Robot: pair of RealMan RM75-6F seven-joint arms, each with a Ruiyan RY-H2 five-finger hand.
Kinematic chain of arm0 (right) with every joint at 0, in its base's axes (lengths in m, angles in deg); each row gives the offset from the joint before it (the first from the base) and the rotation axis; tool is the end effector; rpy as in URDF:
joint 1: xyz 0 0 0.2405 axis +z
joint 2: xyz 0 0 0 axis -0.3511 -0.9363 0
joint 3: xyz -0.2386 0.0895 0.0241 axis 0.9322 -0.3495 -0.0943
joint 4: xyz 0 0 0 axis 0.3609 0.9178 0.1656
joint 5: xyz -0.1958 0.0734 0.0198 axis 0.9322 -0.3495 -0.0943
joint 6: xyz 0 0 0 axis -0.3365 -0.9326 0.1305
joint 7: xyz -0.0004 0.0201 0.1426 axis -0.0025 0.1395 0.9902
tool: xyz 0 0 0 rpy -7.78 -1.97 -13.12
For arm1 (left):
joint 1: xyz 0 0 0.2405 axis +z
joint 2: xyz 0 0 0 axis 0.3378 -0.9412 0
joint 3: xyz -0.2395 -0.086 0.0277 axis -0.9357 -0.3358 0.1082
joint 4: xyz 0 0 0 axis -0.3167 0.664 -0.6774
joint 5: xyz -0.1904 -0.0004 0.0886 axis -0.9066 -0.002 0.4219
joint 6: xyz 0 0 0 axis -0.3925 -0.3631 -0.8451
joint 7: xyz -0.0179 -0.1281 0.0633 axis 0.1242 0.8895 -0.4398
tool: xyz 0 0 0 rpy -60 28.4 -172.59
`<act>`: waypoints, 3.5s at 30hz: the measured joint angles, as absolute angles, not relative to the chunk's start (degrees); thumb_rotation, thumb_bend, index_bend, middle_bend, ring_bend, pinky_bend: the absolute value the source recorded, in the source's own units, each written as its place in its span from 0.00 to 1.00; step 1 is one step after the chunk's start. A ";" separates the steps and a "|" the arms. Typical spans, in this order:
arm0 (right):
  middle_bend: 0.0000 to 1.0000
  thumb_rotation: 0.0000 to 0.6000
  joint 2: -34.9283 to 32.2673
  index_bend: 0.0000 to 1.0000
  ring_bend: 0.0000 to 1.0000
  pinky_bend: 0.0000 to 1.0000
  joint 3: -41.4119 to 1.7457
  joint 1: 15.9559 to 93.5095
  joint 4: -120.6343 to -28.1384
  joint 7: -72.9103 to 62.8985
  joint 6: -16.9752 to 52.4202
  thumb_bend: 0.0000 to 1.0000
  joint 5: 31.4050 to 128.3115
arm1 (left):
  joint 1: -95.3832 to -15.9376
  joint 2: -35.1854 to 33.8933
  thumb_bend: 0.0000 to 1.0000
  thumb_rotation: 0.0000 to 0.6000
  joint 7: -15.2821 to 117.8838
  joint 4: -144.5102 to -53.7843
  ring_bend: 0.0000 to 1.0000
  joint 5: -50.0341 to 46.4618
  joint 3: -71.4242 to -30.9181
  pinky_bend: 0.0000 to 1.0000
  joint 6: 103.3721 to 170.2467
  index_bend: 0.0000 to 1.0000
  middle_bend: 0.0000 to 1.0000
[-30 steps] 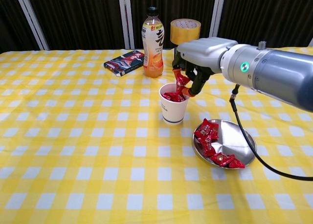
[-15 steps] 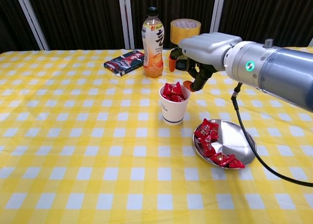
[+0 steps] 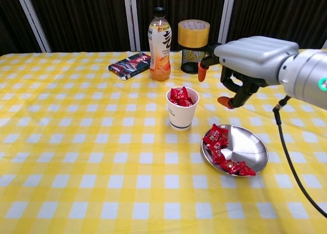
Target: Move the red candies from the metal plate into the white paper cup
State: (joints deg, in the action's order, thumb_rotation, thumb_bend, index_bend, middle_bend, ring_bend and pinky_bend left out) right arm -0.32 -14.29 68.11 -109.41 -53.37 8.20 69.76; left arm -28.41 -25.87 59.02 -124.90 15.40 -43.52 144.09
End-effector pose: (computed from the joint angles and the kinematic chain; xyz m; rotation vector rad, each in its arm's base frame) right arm -0.0893 -0.2920 0.0122 1.8920 -0.7217 0.8417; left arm -0.3199 0.1866 0.1547 -1.3886 -1.2228 -0.8026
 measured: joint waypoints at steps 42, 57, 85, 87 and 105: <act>0.83 1.00 1.50 0.37 0.94 1.00 -5.88 60.24 -109.03 -55.38 13.66 0.37 71.13 | -27.97 -25.24 0.06 1.00 57.38 -124.86 0.00 15.31 -43.53 0.00 144.99 0.02 0.00; 0.83 1.00 2.82 0.37 0.94 1.00 -6.57 59.93 -107.25 -54.95 15.01 0.37 70.99 | -28.03 -25.19 0.07 1.00 57.22 -124.84 0.00 15.04 -43.59 0.00 144.78 0.02 0.00; 0.83 1.00 4.18 0.49 0.94 1.00 -7.13 59.67 -104.36 -54.15 17.11 0.47 69.95 | -28.00 -25.18 0.06 1.00 57.16 -124.85 0.00 14.93 -43.64 0.00 144.76 0.02 0.00; 0.83 1.00 4.18 0.49 0.94 1.00 -7.17 59.67 -104.35 -54.18 17.14 0.48 69.95 | -27.99 -25.19 0.06 1.00 57.13 -124.86 0.00 14.96 -43.62 0.00 144.75 0.02 0.00; 0.83 1.00 3.89 0.52 0.94 1.00 -7.33 59.64 -104.20 -53.47 17.86 0.64 70.28 | -28.00 -25.18 0.06 1.00 57.20 -124.83 0.00 15.14 -43.55 0.00 144.72 0.02 0.00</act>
